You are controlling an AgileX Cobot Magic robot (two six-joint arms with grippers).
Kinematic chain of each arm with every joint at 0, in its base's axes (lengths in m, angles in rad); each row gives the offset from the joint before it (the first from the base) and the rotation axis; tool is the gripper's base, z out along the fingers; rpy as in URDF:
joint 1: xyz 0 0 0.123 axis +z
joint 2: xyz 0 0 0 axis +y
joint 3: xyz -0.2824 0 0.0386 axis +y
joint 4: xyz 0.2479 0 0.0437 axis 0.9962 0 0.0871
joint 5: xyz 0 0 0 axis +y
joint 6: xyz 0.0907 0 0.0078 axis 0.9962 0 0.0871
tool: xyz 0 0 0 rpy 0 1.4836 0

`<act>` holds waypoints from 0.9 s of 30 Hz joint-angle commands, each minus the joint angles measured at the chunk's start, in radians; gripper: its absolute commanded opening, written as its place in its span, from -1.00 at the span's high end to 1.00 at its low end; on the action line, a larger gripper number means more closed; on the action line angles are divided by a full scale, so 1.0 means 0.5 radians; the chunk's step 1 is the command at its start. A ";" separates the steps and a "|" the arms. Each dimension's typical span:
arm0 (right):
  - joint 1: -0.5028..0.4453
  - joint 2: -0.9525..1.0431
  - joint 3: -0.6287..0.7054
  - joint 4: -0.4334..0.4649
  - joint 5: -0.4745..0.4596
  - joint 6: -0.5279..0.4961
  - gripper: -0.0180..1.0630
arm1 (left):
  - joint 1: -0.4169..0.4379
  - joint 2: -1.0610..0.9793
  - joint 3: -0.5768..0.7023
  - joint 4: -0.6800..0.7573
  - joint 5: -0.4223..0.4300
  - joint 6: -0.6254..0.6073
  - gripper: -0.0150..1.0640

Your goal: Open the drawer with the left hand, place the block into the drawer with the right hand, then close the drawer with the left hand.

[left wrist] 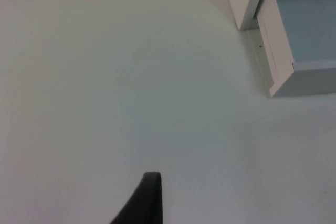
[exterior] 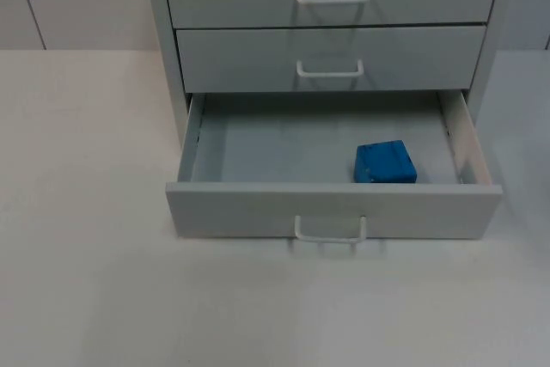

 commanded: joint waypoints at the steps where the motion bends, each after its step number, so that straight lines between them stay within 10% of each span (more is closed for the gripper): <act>1: -0.011 -0.019 0.011 -0.012 0.014 -0.016 -0.37 | 0.012 -0.011 0.003 -0.046 0.005 -0.009 -0.98; 7: -0.011 -0.019 0.011 -0.016 0.014 -0.016 -0.37 | 0.012 -0.011 0.003 -0.105 0.009 -0.009 -0.91; 12: -0.011 -0.019 0.011 -0.012 0.018 -0.016 -0.37 | 0.012 -0.011 -0.001 -0.194 0.005 -0.009 -0.44; 20: -0.011 -0.019 0.011 -0.012 0.031 -0.016 -0.37 | 0.012 -0.011 -0.023 -0.320 -0.027 0.058 0.92; 27: -0.011 -0.019 0.011 -0.012 0.031 -0.016 -0.37 | 0.012 0.147 -0.319 -0.407 0.057 0.251 0.97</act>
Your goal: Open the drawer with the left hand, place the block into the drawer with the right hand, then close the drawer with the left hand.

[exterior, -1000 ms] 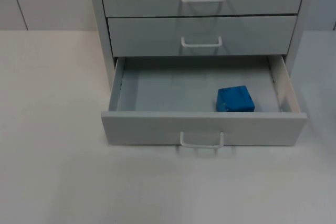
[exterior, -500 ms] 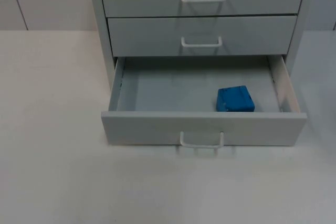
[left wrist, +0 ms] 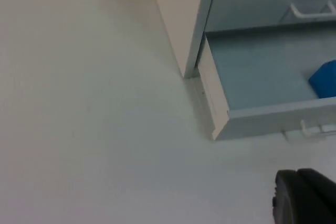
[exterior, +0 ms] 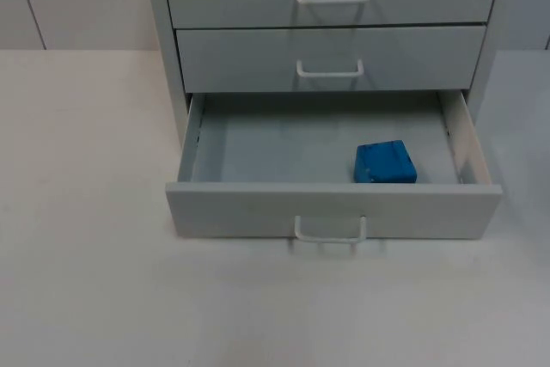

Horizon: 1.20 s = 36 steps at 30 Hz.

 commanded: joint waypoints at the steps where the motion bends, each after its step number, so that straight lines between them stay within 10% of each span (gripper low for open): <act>1: -0.011 -0.019 0.011 -0.008 0.007 -0.016 -0.37 | 0.012 0.089 -0.117 -0.045 0.028 0.042 0.97; 22: -0.011 -0.019 0.011 -0.008 -0.009 -0.016 -0.37 | -0.024 0.905 -0.949 -0.035 0.130 0.202 0.97; 36: -0.011 -0.019 0.011 -0.008 -0.031 -0.016 -0.37 | -1.096 1.347 -1.037 1.155 0.177 -0.533 0.97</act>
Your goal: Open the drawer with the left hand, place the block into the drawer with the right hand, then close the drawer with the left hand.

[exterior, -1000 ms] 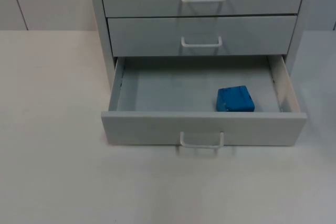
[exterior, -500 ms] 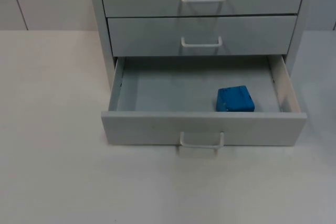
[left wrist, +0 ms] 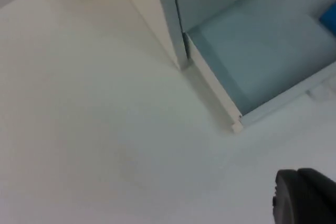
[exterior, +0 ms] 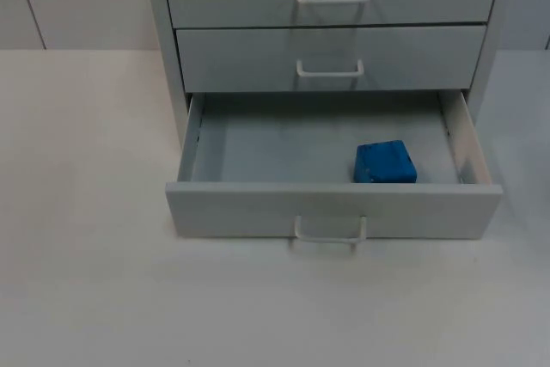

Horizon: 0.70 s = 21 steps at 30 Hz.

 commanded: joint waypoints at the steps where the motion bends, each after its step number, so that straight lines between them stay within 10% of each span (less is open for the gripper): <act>1: -0.011 -0.016 0.011 -0.008 -0.016 -0.016 -0.37 | -0.154 0.033 -0.012 0.250 0.001 -0.169 0.97; 12: -0.011 -0.016 0.011 -0.008 -0.002 -0.016 -0.37 | -1.054 0.348 0.204 1.344 -0.088 -0.867 0.97; 21: -0.011 -0.016 0.011 -0.008 -0.015 -0.016 -0.37 | -1.207 0.631 0.395 1.637 -0.338 -1.171 0.97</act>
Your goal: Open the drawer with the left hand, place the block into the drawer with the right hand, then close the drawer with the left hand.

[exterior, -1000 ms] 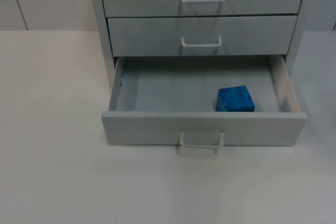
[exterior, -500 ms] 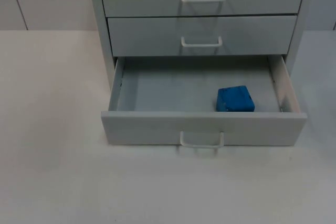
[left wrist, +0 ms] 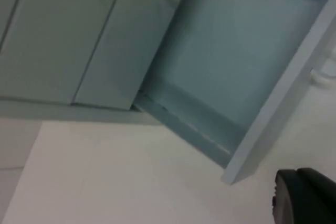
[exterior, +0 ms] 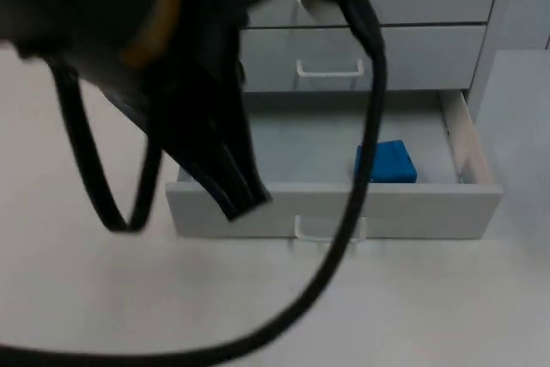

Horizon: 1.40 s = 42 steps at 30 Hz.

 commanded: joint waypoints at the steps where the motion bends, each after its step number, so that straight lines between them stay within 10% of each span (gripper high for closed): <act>1: -0.011 -0.016 0.011 -0.008 -0.007 -0.016 -0.37 | -0.027 0.064 0.032 0.107 -0.073 -0.094 0.97; 26: -0.011 -0.016 0.011 -0.008 -0.043 -0.016 -0.37 | -0.143 1.142 0.078 1.597 -0.213 -1.252 0.97; 42: -0.011 -0.016 0.011 -0.008 -0.028 -0.016 -0.37 | -0.071 1.419 -0.037 1.703 -0.051 -1.396 0.97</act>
